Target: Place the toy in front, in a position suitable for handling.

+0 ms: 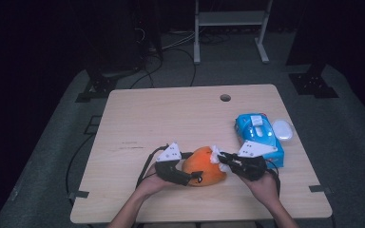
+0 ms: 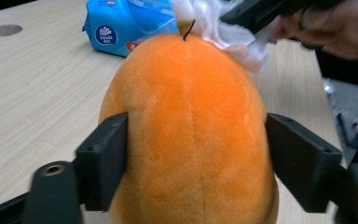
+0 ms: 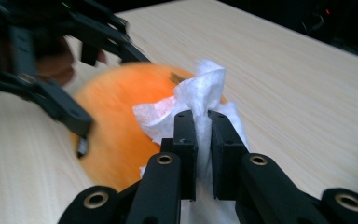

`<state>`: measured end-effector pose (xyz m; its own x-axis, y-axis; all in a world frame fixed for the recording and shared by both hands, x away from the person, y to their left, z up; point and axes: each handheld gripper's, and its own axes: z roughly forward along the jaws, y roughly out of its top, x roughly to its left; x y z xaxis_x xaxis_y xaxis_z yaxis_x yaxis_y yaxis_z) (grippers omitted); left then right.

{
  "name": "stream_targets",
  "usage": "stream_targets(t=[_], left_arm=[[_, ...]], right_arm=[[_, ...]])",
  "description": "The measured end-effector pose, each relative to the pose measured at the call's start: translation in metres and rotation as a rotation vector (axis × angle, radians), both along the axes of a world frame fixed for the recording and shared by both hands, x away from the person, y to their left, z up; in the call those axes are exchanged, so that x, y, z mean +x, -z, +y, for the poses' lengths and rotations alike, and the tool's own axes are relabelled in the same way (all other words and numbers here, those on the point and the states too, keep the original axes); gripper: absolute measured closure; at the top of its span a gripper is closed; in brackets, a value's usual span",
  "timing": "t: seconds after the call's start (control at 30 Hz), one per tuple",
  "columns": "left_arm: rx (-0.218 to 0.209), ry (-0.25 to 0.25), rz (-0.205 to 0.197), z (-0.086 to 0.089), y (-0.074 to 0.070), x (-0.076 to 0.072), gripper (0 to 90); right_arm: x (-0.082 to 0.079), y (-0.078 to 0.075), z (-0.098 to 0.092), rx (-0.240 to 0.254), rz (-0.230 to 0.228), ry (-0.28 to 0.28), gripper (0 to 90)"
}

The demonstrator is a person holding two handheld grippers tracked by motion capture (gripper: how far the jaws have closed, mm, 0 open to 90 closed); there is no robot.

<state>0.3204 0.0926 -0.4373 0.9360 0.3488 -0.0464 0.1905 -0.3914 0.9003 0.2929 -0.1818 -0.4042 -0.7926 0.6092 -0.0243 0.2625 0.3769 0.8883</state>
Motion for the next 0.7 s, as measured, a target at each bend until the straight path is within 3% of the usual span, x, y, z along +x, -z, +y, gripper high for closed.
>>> stream_targets(t=[0.2,0.3,0.43,0.53,0.6,0.7], left_arm=[[0.056,0.017,-0.076,-0.011,-0.004,-0.009,28.1],[0.04,0.008,-0.058,-0.009,-0.002,-0.007,23.2],[0.038,0.008,-0.02,-0.006,-0.003,-0.003,14.8],[0.044,0.014,-0.023,-0.006,-0.004,-0.003,23.4],[0.048,0.013,-0.035,-0.007,-0.004,-0.005,27.1],[0.059,0.032,-0.081,-0.012,-0.006,-0.01,28.7]], right_arm=[[-0.014,-0.006,0.034,-0.031,-0.049,-0.108,81.6],[-0.014,-0.006,0.036,-0.056,-0.056,-0.105,81.7],[-0.008,-0.002,0.024,-0.064,-0.049,-0.066,81.7],[-0.005,-0.001,0.018,-0.052,-0.032,-0.046,81.7],[-0.008,-0.004,0.021,-0.057,-0.05,-0.048,81.7],[-0.015,-0.007,0.033,-0.041,-0.055,-0.112,81.7]])
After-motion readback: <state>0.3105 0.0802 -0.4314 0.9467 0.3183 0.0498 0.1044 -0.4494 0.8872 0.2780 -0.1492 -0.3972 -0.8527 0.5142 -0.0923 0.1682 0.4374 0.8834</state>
